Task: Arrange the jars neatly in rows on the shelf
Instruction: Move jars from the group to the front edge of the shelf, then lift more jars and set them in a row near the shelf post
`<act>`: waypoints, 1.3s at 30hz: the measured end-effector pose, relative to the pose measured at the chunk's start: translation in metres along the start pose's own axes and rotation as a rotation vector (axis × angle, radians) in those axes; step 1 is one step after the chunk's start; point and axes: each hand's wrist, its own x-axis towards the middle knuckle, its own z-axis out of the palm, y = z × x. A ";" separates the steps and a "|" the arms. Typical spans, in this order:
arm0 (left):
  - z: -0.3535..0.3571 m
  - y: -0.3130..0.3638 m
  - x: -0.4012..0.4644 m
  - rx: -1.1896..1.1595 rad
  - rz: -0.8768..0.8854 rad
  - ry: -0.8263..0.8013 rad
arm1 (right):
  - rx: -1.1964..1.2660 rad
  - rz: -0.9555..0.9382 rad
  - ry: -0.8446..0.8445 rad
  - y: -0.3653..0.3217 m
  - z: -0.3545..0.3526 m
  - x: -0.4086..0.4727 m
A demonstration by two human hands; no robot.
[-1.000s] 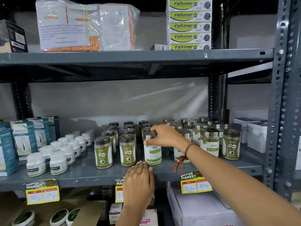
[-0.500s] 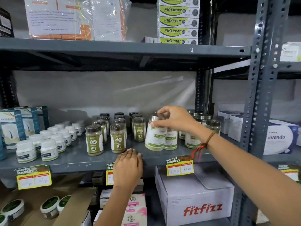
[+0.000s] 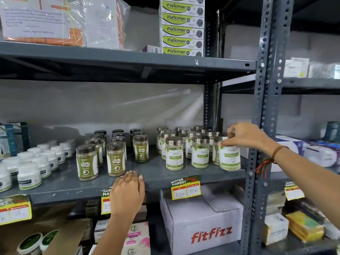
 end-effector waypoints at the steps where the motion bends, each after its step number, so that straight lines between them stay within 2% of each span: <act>1: 0.000 0.000 0.000 -0.002 0.001 0.004 | -0.034 0.016 -0.016 0.005 0.000 0.002; 13: 0.003 0.000 -0.002 0.026 -0.002 0.027 | -0.217 0.179 -0.054 0.021 0.013 0.018; 23: 0.002 0.001 -0.002 0.028 -0.013 0.015 | -0.266 0.192 -0.095 0.016 0.018 0.010; 26: 0.000 0.001 -0.002 0.025 -0.008 0.004 | -0.376 0.175 -0.094 0.015 0.017 0.010; 27: 0.000 0.001 -0.002 0.025 -0.006 0.001 | -0.443 0.159 -0.068 0.014 0.017 0.010; 29: -0.001 0.001 -0.002 0.027 -0.003 -0.002 | -0.542 0.087 0.086 0.011 0.015 0.011; 31: -0.001 0.001 -0.002 0.025 -0.003 -0.005 | -0.567 -0.033 0.285 0.006 0.013 0.014; 33: -0.001 0.001 -0.002 0.024 -0.003 -0.006 | -0.547 -0.145 0.384 0.000 0.012 0.020; 35: -0.001 0.001 -0.002 0.027 -0.001 -0.005 | -0.440 -0.193 0.334 -0.006 0.012 0.026; 37: -0.001 0.000 -0.002 0.035 0.003 -0.003 | -0.361 -0.174 0.172 -0.012 0.014 0.032; 39: 0.001 -0.001 -0.003 0.040 0.008 -0.001 | -0.424 -0.141 -0.002 -0.016 0.021 0.039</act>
